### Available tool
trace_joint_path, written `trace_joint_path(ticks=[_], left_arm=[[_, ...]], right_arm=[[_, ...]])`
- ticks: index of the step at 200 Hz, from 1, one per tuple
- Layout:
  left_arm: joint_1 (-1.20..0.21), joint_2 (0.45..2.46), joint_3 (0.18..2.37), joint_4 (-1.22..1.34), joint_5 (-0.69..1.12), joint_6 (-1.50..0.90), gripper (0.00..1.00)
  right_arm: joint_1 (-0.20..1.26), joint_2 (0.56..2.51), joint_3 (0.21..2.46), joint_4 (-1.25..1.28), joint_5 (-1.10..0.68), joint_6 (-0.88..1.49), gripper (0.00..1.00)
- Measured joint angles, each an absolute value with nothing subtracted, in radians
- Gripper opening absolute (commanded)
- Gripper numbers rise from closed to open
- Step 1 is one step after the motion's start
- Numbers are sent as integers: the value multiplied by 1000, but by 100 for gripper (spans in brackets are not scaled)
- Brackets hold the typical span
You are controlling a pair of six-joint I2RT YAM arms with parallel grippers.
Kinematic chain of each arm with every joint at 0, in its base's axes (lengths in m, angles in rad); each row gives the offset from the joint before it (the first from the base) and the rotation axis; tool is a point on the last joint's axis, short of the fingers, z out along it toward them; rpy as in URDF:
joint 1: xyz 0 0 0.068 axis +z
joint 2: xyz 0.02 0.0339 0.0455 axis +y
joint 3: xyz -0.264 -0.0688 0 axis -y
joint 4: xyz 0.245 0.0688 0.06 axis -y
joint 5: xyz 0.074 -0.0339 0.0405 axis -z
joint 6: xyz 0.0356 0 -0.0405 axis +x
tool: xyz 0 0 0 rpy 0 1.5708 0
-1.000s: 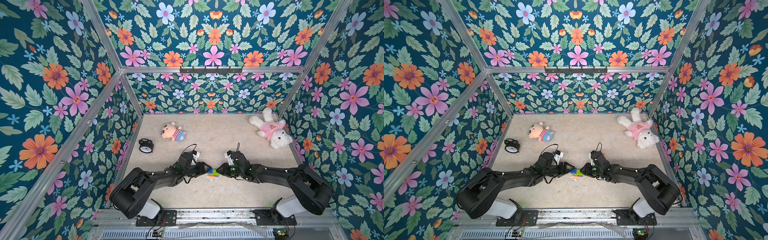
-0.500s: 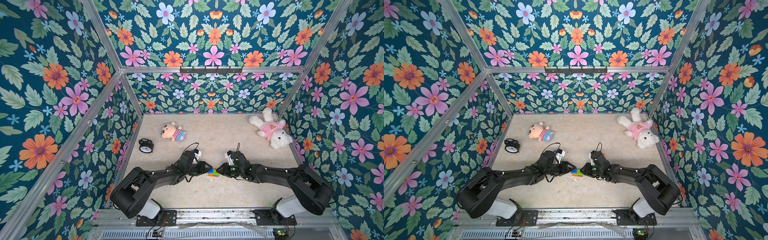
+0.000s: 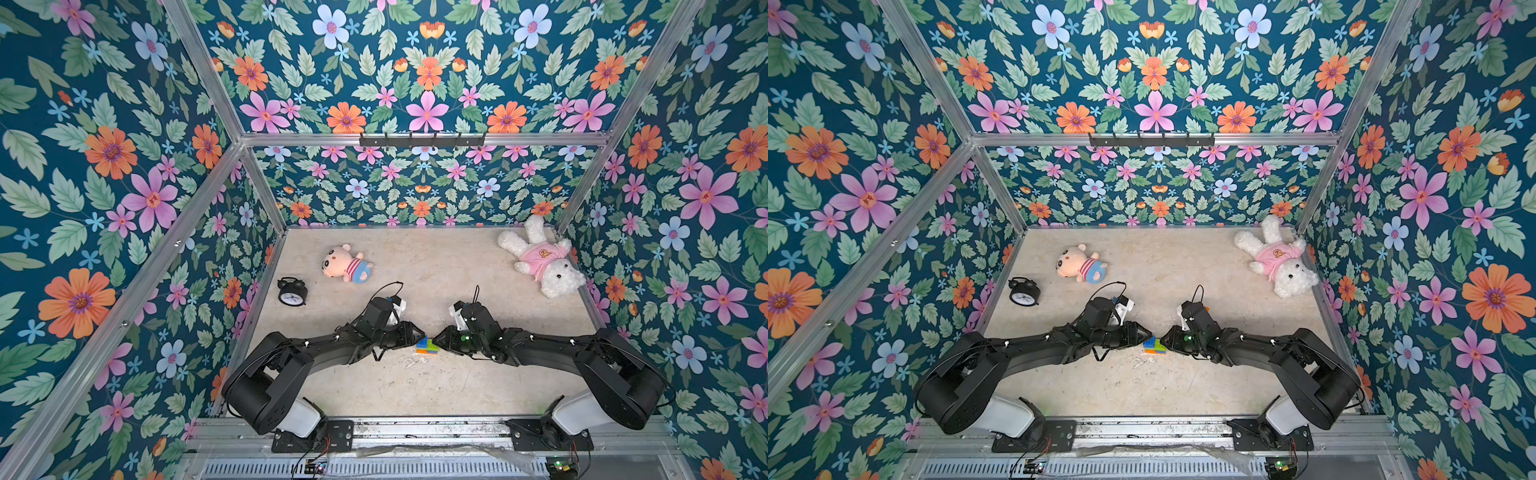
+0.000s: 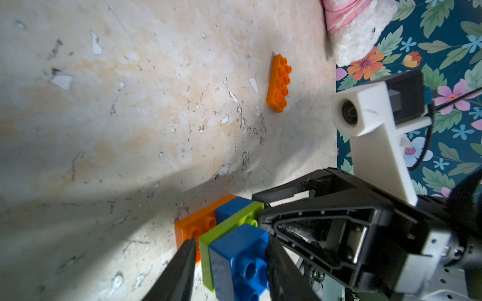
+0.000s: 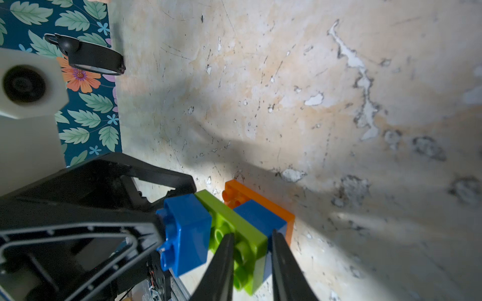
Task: Assemble the number 5 with lego
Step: Assemble the lego brick with the lego brick.
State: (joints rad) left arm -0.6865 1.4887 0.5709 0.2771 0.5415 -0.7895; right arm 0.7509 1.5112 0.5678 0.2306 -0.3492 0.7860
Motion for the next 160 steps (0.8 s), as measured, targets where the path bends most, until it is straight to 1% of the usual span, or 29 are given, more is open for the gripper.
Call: trace_joint_path(ticks=[7, 24, 40, 51, 62, 75, 104, 113, 160], left_arm=[[-686, 1489, 574, 270, 543, -781, 54], [-686, 1492, 587, 245, 543, -760, 52], [-686, 1493, 596, 230, 541, -747, 54], [-686, 1494, 602, 218, 540, -735, 58], [-686, 1495, 605, 209, 535, -730, 58], [-686, 1494, 604, 203, 532, -727, 62], [-686, 1473, 599, 194, 529, -726, 65], [-686, 1465, 599, 194, 529, -727, 67], [-686, 1432, 577, 196, 522, -731, 69]], right_arm=[[751, 1510, 568, 230, -349, 786, 27], [751, 1509, 569, 228, -349, 786, 27], [751, 1507, 569, 225, -347, 786, 27], [751, 1507, 569, 225, -346, 786, 27], [751, 1507, 569, 225, -346, 786, 27], [751, 1506, 569, 224, -345, 786, 27], [751, 1505, 569, 220, -345, 787, 27], [751, 1505, 569, 220, -346, 787, 27], [752, 1505, 573, 212, -346, 787, 27]])
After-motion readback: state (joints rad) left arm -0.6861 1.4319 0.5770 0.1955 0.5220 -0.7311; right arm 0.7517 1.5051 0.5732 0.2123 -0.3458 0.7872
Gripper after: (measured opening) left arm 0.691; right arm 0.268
